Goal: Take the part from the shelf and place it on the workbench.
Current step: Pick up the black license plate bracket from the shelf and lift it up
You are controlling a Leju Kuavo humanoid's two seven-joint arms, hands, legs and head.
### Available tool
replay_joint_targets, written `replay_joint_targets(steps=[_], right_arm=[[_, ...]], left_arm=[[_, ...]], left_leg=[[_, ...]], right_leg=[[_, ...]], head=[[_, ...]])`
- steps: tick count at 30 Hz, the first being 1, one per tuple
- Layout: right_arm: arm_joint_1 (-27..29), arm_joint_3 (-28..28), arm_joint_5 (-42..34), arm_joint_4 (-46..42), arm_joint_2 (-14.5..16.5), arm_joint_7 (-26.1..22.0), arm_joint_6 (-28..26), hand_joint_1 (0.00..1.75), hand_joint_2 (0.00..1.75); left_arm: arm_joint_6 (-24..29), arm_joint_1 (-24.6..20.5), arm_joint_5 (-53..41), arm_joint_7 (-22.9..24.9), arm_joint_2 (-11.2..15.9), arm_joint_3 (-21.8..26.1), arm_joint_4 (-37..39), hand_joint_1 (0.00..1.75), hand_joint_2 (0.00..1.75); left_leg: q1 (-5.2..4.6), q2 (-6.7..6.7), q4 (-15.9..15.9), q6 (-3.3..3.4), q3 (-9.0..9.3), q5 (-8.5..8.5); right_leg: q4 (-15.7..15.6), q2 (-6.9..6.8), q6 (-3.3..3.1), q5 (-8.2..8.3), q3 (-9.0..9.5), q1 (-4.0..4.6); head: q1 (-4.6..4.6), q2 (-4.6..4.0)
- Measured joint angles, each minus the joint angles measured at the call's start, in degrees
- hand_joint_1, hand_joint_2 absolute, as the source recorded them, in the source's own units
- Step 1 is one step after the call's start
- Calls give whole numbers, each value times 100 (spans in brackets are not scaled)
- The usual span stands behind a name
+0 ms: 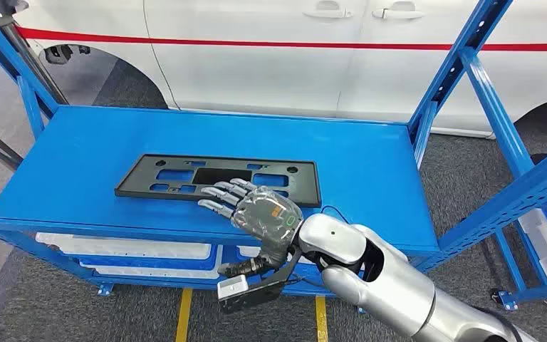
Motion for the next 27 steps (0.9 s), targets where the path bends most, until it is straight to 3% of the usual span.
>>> replay_joint_targets(steps=[2,3,4,6,7,8,11,20,27], right_arm=[[27,0,0,20,2,0,1,0,175],[49,-1,-2,35,5,3,2,0,175],[62,-6,-6,46,12,12,5,0,175],[72,-22,-24,59,39,48,15,0,175],[77,-30,-32,64,58,71,23,0,175],[89,-34,-38,70,80,92,34,0,175],[150,-37,-39,92,149,134,60,0,175],[215,-37,-91,168,239,176,130,0,175],[425,5,-133,340,359,188,156,0,175]], left_arm=[[0,-1,0,5,1,0,0,0,0],[-1,-1,0,9,1,0,0,0,0],[-1,1,-1,10,1,0,0,0,0],[4,5,-1,-4,-4,1,0,0,0],[18,0,-2,-14,-9,3,0,0,0],[38,-8,-1,-22,-14,6,0,0,0],[87,-22,-1,-29,-21,20,-2,0,0],[83,-36,-1,-47,-25,95,-5,0,0],[98,-62,0,-88,-25,145,-7,0,0]], left_leg=[[-1,-7,2,1,40,-38],[-1,-13,4,-1,91,-78],[-2,-18,7,-6,152,-123],[-4,-26,15,-30,271,-222],[-16,-32,29,-54,305,-265],[-25,-37,46,-76,310,-298],[-40,-34,69,-90,287,-331],[-38,-21,-44,-133,385,-347],[-36,-21,-53,-171,399,-342]], right_leg=[[223,0,6,25,-206,-1],[309,-1,6,130,-346,-2],[185,-1,-2,336,-377,-2],[-498,1,-55,899,-203,8],[-811,2,-85,1079,-100,23],[-1044,4,-111,1158,-22,33],[-1216,31,-108,1095,27,38],[-1215,53,-179,1040,70,48],[-1212,51,-184,1037,91,50]], head=[[0,0],[-1,0],[0,0],[2,0],[1,0],[-1,0],[-6,0],[-7,0],[-7,0]])
